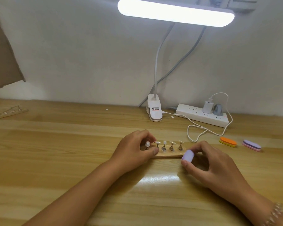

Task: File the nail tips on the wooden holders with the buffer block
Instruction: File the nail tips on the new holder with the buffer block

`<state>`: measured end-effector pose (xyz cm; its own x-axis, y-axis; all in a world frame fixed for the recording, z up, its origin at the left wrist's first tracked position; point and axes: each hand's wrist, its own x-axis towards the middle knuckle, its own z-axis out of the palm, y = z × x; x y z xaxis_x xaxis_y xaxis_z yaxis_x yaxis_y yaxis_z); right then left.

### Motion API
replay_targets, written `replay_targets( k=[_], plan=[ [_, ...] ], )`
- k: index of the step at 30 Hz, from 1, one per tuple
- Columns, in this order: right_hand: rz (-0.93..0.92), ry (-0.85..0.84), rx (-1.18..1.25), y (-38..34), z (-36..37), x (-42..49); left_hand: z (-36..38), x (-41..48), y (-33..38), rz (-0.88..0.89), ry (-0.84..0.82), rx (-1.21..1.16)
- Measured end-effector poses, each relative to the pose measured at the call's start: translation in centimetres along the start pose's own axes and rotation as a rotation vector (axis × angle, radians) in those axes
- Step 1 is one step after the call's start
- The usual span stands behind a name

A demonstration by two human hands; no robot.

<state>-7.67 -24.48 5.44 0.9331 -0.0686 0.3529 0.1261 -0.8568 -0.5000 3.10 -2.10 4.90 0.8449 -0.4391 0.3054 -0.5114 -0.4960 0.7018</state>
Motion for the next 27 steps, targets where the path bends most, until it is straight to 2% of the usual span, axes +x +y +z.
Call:
replay_targets(
  k=[14, 17, 19, 22, 24, 27],
  plan=[
    [-0.072, -0.022, -0.016, 0.0, 0.1, -0.2, 0.6, -0.6, 0.7, 0.265, 0.25, 0.479],
    [-0.133, 0.001, -0.073, -0.2, 0.2, -0.3, 0.4, -1.2, 1.8, 0.366, 0.283, 0.49],
    [-0.177, -0.018, -0.089, -0.4, 0.1, -0.4, 0.7, -2.0, 2.7, 0.409, 0.233, 0.399],
    [-0.224, -0.057, -0.111, -0.6, 0.1, -0.6, 1.7, -3.3, 3.4, 0.347, 0.056, 0.241],
    [-0.232, -0.054, -0.103, -0.5, 0.0, -0.6, 2.4, -3.5, 3.4, 0.369, -0.035, 0.235],
    [-0.226, -0.075, -0.072, -0.4, 0.1, -0.5, 2.6, -3.2, 3.2, 0.388, -0.08, 0.181]
  ],
)
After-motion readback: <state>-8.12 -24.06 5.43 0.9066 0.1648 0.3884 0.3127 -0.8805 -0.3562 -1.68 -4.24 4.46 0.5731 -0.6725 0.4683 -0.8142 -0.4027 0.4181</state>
